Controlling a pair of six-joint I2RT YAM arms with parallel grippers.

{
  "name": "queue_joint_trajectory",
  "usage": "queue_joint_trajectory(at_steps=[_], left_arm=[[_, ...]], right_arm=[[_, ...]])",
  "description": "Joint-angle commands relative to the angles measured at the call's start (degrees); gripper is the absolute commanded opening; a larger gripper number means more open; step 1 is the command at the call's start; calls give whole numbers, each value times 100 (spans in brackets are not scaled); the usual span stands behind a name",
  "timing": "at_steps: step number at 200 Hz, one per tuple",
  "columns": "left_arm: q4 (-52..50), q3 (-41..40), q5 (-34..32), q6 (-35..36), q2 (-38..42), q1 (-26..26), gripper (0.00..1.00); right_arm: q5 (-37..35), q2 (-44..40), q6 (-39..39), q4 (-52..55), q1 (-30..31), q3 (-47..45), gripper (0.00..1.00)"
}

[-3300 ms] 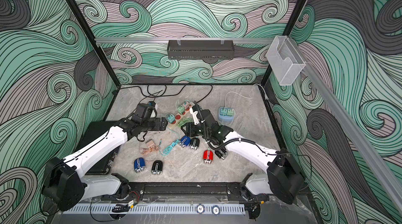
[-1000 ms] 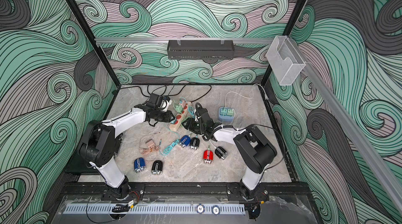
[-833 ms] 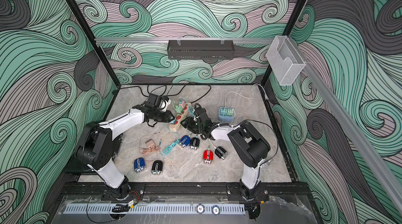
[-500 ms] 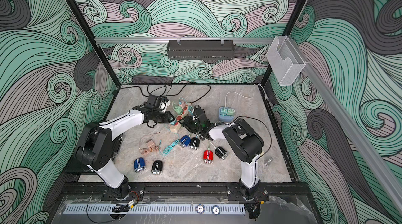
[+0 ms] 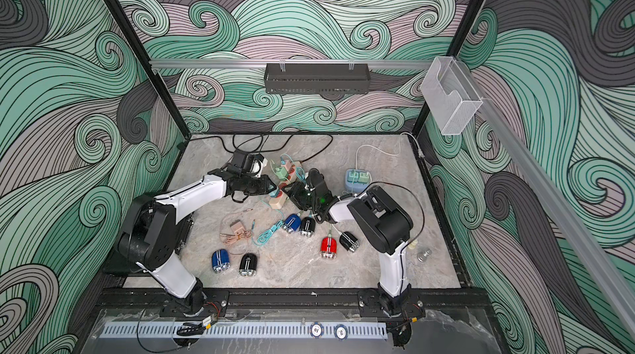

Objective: Unplug the electric shaver
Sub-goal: Remove the plug from the socket.

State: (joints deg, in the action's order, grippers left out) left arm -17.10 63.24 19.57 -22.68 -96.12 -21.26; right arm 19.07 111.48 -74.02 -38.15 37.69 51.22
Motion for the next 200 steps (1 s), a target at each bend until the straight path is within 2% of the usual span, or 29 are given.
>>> queue_joint_trajectory(at_steps=[1, 59, 105, 178, 200], left_arm=[[296, 92, 239, -109, 286, -37, 6], [281, 74, 358, -122, 320, -62, 6], [300, 63, 415, -180, 260, -142, 6], [178, 1, 308, -190, 404, -124, 5], [263, -5, 349, -382, 468, -99, 5]], right_arm=[[-132, 117, -220, -141, 10, -87, 59], [-124, 248, -226, -176, 1, 53, 62], [-173, 383, -388, -427, 2, 126, 60], [-488, 233, -614, -826, -100, -308, 35], [-574, 268, -723, -1120, -111, -498, 32]])
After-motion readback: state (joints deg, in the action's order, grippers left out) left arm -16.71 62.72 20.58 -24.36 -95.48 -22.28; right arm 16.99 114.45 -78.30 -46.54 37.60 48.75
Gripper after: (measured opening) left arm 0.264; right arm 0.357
